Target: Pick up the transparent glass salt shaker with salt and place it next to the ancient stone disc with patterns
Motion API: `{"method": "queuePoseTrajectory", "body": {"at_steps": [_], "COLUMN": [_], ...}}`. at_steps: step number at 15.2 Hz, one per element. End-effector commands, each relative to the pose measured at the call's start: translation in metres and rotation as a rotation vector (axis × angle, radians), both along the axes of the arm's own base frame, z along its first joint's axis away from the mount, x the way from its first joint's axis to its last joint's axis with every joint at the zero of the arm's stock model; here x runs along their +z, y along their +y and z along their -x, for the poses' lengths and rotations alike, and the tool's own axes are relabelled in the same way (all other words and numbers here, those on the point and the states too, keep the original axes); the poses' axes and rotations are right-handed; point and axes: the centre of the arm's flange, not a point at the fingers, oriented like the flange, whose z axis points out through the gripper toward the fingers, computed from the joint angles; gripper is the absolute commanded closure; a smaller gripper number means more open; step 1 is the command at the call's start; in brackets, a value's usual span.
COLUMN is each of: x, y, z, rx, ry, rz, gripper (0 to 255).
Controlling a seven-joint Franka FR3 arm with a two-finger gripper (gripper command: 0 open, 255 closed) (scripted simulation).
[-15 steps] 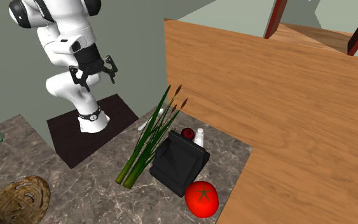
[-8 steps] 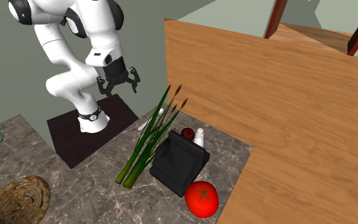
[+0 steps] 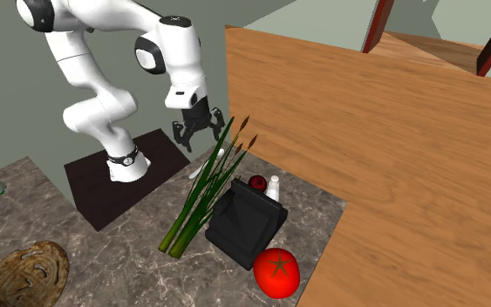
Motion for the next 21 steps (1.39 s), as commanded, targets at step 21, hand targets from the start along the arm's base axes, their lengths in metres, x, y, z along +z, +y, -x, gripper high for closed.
{"method": "queuePoseTrajectory", "body": {"at_steps": [21], "x": [-0.142], "y": [0.172], "z": [-0.131], "rx": [0.044], "ry": [-0.107], "rz": [0.059], "gripper": [0]}}
